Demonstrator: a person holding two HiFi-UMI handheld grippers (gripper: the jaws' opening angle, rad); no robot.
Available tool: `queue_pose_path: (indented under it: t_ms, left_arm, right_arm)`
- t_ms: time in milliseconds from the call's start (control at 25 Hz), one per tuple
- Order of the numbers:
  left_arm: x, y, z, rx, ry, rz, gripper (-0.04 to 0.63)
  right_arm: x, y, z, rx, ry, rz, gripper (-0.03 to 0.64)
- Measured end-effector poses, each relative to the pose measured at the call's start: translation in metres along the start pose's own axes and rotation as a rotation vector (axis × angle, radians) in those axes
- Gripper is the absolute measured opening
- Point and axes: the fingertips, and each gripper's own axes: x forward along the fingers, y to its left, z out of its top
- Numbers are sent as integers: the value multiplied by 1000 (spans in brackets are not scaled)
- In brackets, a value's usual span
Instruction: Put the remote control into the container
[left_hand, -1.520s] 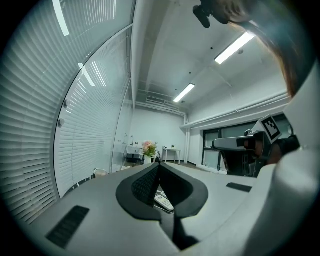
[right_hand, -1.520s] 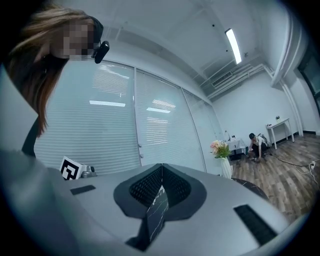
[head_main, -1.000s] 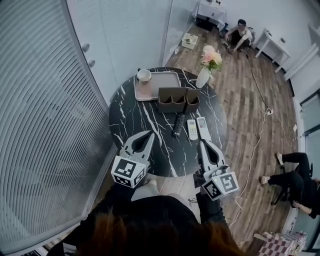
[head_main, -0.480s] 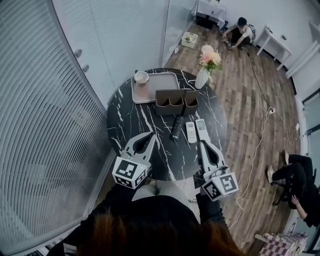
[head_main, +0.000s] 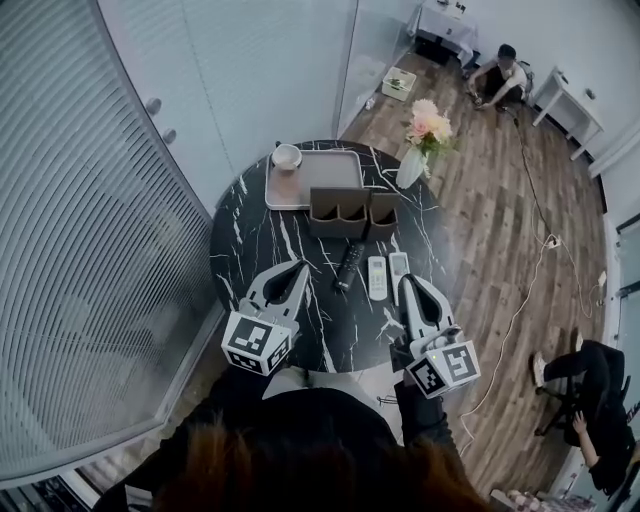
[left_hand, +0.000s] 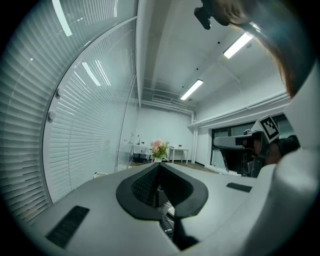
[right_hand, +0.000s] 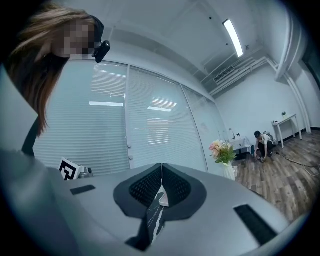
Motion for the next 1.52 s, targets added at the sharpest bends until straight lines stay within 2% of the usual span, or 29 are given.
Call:
queue_pose_path:
  t_ms: [360,680,1160,1520]
  left_arm:
    - [18,-2,-2,6,-8,63,-3]
    - [24,-9,-6,6,-2,80,-3]
    - [39,-19,-9,8,11,10,-3]
    - [49,0,-4,-8,-2,-7,-3]
  right_arm:
    - [6,-27,0,8,9,47,18]
    - [2,-41,2,5,24,57,18]
    - [8,-47,-3,12,28,34,18]
    - [13,-85,-32,-29,146,-66,18]
